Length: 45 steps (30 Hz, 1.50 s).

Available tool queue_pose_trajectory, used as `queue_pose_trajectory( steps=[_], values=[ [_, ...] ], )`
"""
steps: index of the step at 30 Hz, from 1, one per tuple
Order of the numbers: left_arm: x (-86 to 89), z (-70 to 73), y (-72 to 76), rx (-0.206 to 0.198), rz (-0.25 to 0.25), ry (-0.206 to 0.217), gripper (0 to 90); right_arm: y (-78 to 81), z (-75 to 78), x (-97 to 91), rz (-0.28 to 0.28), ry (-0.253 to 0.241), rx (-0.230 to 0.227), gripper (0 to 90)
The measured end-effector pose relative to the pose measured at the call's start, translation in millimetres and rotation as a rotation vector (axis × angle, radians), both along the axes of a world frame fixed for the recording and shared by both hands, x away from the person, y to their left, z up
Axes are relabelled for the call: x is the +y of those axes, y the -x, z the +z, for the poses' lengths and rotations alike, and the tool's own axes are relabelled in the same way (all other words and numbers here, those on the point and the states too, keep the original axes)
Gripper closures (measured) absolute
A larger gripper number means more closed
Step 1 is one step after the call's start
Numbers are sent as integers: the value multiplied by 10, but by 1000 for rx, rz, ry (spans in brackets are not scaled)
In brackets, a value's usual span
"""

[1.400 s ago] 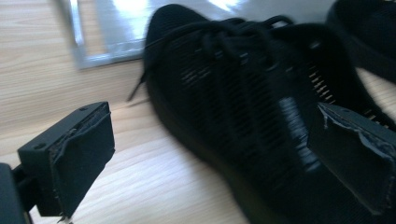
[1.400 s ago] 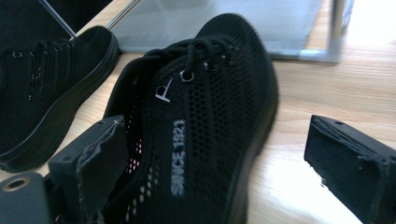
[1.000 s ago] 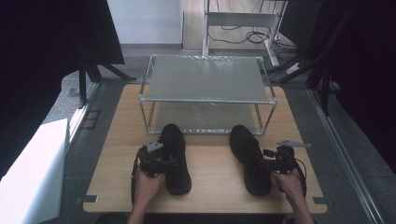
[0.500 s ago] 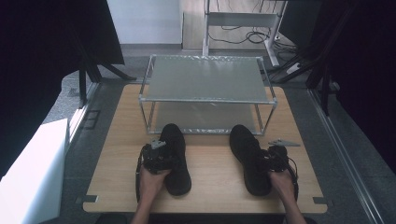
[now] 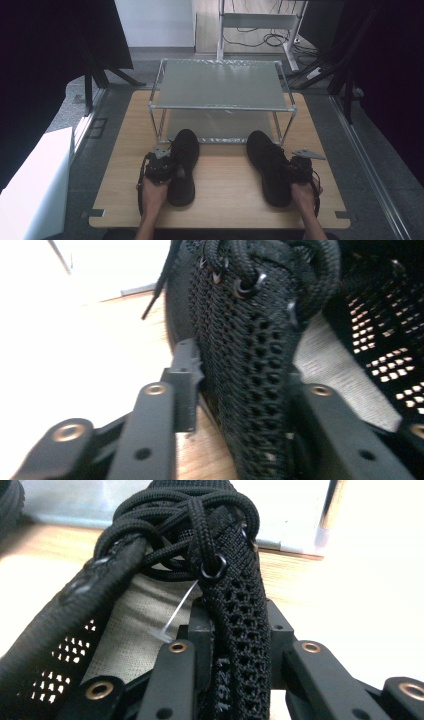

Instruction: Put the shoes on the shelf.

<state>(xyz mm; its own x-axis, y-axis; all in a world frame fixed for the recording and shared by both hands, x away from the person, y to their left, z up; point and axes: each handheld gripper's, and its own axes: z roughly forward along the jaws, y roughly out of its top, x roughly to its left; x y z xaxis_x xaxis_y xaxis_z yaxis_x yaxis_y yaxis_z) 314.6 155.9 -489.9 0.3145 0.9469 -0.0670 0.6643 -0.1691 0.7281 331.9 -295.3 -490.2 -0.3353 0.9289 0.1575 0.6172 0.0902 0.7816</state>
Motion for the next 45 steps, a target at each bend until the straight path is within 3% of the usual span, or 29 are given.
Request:
queue_pose_trajectory(
  steps=[2, 3, 4, 5, 6, 9, 10, 11, 13, 16, 18, 23, 31, 39, 45],
  values=[
    [97, -14, 7, -11, -2, 43, 745, -6, -1, -30, -5, -27, 9, 744],
    [178, -32, 4, -14, -2, 97, 769, -8, -5, -56, -11, -53, 17, 746],
    [178, -32, 4, -14, -2, 97, 778, -11, -9, -67, -12, -74, 20, 748],
    [217, -44, 2, -14, 1, 125, 778, -11, -9, -67, -12, -74, 20, 748],
    [258, -53, -4, -12, 3, 159, 790, -12, -13, -93, -7, -119, 34, 749],
    [276, -59, -17, -7, -8, 191, 799, -5, -19, -107, -11, -174, 50, 749],
    [289, -69, -25, -3, -24, 241, 802, 2, -21, -111, -11, -198, 55, 749],
    [285, -69, -23, -5, -29, 256, 804, 9, -20, -116, -9, -217, 59, 749],
    [272, -59, -14, -8, -38, 261, 805, 16, -16, -120, -7, -232, 58, 749],
    [215, -25, 5, -17, -54, 246, 806, 36, 8, -132, -1, -300, 66, 749],
    [189, 2, 9, -9, -73, 265, 805, 50, 22, -133, 3, -366, 76, 749],
    [164, 75, 25, -20, -93, 327, 805, 76, 59, -89, 18, -421, 80, 748],
    [92, 241, 71, -53, -113, 336, 804, 103, 132, 8, 54, -491, 78, 748],
    [25, 380, 121, -78, -123, 372, 804, 118, 287, 141, 89, -562, 66, 748],
    [-41, 527, 196, -121, -153, 401, 804, 154, 386, 205, 109, -601, 53, 748]
  ],
)
